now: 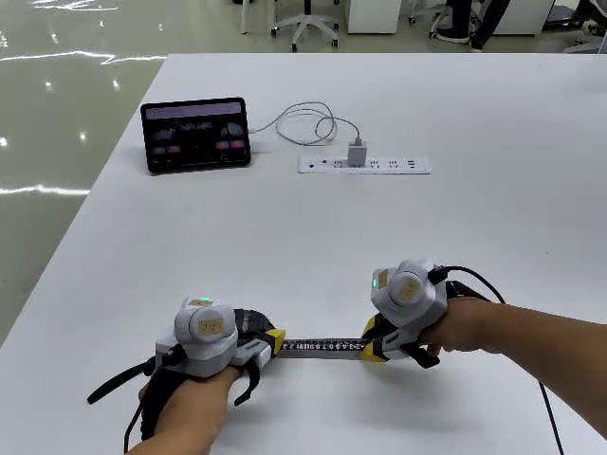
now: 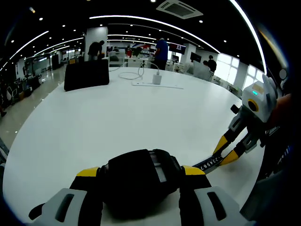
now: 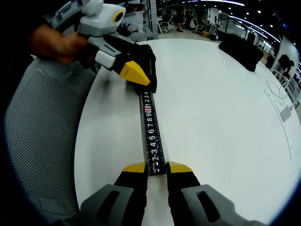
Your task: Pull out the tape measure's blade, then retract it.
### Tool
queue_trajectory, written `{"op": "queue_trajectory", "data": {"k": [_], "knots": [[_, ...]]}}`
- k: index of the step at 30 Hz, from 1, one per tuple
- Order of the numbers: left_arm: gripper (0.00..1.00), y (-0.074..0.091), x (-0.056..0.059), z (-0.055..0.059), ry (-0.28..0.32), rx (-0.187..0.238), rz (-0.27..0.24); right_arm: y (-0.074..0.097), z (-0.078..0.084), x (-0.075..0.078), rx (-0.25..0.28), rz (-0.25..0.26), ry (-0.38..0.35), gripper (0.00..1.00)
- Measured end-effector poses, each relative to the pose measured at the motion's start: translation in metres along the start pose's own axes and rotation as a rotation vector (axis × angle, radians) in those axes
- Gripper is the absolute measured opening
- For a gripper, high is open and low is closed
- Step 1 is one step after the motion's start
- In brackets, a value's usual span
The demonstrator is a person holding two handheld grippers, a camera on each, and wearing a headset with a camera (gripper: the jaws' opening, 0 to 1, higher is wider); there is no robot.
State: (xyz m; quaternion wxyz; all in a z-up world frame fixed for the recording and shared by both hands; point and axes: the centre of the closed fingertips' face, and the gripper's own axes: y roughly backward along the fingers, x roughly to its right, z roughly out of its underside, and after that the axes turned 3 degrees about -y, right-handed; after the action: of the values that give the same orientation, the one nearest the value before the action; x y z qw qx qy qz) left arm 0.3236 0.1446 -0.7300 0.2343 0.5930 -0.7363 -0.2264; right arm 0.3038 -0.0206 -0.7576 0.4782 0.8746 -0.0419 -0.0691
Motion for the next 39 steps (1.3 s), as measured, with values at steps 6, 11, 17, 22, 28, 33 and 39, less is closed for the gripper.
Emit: {"op": "queue_trajectory", "data": {"k": [6, 11, 17, 22, 28, 33, 39], "knots": [[0.62, 0.000, 0.000, 0.000, 0.002, 0.000, 0.000, -0.003, -0.005, -0.001, 0.000, -0.002, 0.007, 0.11], [0.62, 0.000, 0.000, 0.000, 0.006, 0.001, 0.000, -0.004, -0.006, -0.001, 0.002, -0.003, 0.004, 0.11], [0.62, 0.000, 0.000, 0.000, 0.009, 0.001, 0.001, -0.007, -0.008, -0.002, 0.007, -0.007, -0.014, 0.11], [0.62, 0.001, 0.001, 0.000, 0.012, -0.001, 0.002, -0.009, -0.010, -0.003, 0.010, -0.006, -0.007, 0.11], [0.62, 0.001, 0.000, 0.000, 0.019, -0.003, 0.008, -0.011, -0.012, -0.003, 0.009, -0.007, -0.020, 0.12], [0.61, 0.001, 0.000, 0.000, 0.026, -0.003, 0.013, -0.012, -0.013, -0.003, 0.014, -0.008, -0.019, 0.12], [0.61, 0.001, 0.000, 0.000, 0.028, -0.003, 0.015, -0.015, -0.018, -0.004, 0.013, -0.008, -0.010, 0.11]]}}
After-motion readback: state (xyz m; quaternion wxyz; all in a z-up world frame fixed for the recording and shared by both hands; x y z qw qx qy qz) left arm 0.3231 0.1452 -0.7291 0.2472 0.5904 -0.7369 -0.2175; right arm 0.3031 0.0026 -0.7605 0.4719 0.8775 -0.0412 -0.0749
